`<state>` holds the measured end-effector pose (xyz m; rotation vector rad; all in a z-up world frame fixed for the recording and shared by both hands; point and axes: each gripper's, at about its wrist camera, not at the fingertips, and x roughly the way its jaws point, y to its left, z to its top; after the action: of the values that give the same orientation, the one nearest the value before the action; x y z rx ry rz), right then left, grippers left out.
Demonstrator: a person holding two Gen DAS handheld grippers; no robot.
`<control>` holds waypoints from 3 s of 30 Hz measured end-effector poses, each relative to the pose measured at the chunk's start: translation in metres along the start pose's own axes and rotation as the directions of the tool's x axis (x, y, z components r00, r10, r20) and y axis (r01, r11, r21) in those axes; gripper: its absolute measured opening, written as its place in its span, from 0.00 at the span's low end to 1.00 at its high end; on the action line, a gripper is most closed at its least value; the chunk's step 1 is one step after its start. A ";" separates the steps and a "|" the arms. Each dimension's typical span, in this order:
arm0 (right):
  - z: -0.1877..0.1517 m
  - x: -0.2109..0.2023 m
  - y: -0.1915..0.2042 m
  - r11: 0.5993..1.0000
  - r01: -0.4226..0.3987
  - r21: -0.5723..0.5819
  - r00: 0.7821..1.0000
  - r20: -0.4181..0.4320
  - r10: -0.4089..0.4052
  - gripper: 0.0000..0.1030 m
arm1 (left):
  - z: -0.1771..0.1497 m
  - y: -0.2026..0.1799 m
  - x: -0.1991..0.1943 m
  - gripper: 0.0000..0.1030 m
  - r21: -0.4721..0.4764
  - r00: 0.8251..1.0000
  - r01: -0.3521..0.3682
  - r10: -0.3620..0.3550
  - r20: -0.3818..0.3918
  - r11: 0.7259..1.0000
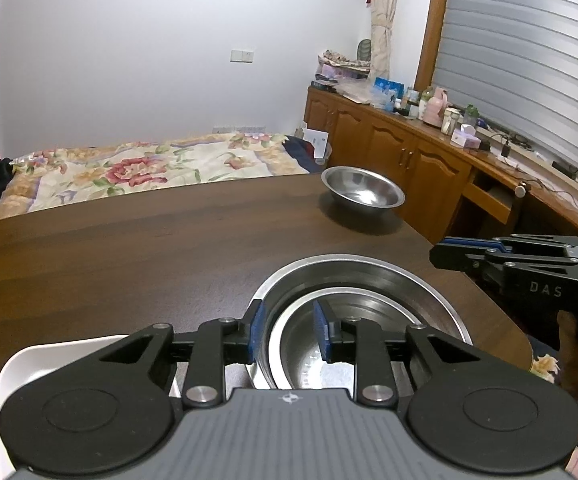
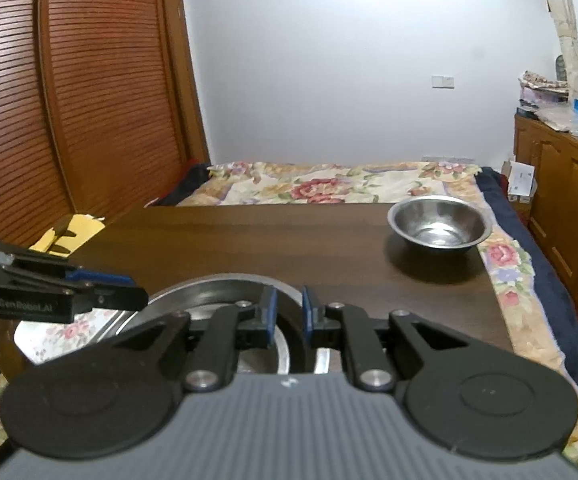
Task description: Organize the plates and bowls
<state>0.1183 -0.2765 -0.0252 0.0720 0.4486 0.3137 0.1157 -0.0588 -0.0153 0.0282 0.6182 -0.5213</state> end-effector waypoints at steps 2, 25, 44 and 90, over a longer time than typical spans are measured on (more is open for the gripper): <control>0.000 -0.002 -0.001 1.000 -0.005 0.005 1.000 0.000 0.005 0.16 | 0.001 -0.001 0.000 0.28 0.004 1.000 0.000 0.000 0.002 1.000; -0.001 -0.005 -0.019 0.991 0.128 0.025 0.990 0.064 -0.129 1.00 | 0.032 -0.010 0.007 0.89 0.030 0.997 -0.017 0.015 0.079 0.999; 0.015 0.004 -0.048 0.986 0.163 0.024 0.985 0.058 -0.164 1.00 | 0.065 -0.019 0.040 0.89 0.097 0.998 -0.012 0.006 0.068 0.995; 0.034 0.101 -0.135 0.972 0.217 0.089 0.976 -0.035 -0.215 0.90 | 0.134 -0.029 0.215 0.76 0.140 0.990 0.064 -0.046 -0.133 0.988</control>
<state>0.2575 -0.3734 -0.0551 0.1083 0.4914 0.0796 0.3237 -0.2067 -0.0223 0.1838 0.7090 -0.6208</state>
